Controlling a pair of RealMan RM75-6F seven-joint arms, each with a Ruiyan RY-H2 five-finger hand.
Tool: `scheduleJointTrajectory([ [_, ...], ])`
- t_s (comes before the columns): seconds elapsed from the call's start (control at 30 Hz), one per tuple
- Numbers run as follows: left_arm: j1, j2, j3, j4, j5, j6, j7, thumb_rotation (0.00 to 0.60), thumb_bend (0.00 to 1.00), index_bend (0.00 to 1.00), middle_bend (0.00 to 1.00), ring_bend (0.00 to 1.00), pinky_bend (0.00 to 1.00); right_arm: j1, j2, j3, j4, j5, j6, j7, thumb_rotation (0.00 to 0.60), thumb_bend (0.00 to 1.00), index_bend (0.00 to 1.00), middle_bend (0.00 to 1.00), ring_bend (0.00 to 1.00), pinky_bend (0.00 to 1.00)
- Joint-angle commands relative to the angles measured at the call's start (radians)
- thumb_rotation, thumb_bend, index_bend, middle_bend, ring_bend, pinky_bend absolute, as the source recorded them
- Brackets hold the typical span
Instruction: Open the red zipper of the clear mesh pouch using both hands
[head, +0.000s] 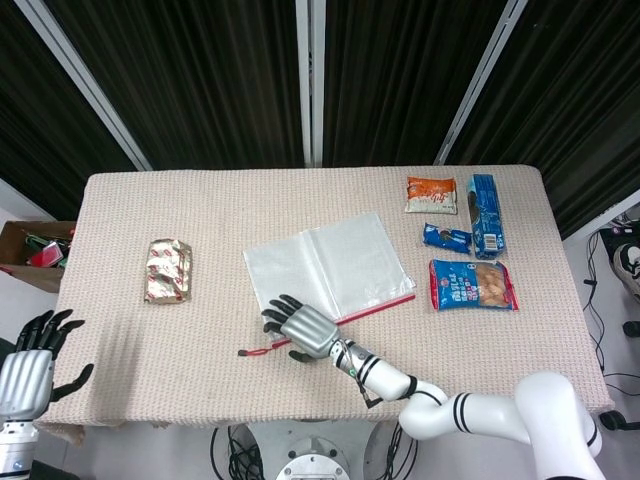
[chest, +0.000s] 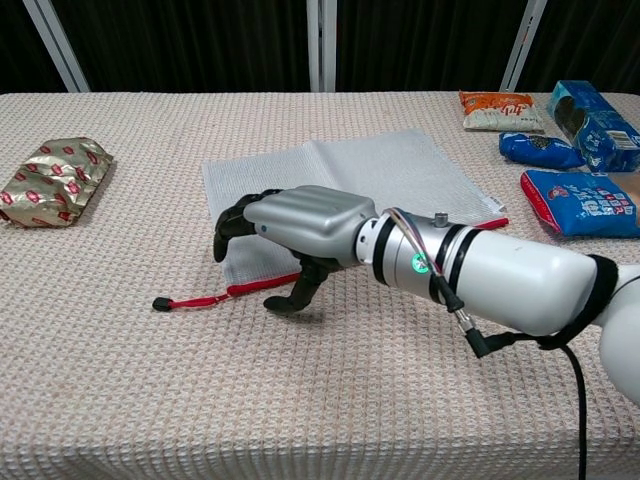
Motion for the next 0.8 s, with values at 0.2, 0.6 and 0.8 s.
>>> scheduleJointTrajectory([
  [0.2, 0.000, 0.000, -0.002, 0.001, -0.001, 0.002, -0.002, 0.600, 0.23, 0.24, 0.13, 0.08, 0.11, 0.062, -0.062, 0.013, 0.046, 0.015, -0.049, -0.003, 0.600, 0.29, 0.31, 0.11, 0.00, 0.00],
  [0.6, 0.007, -0.005, 0.000, 0.023, -0.005, 0.006, -0.023, 0.600, 0.23, 0.24, 0.13, 0.08, 0.11, 0.082, -0.075, 0.001, 0.033, 0.044, -0.063, -0.027, 0.600, 0.35, 0.40, 0.13, 0.00, 0.00],
  [0.8, 0.004, -0.010, 0.001, 0.028, -0.002, 0.001, -0.028, 0.600, 0.23, 0.24, 0.13, 0.08, 0.11, 0.074, -0.064, -0.015, 0.027, 0.048, -0.053, -0.032, 0.600, 0.35, 0.43, 0.13, 0.00, 0.00],
])
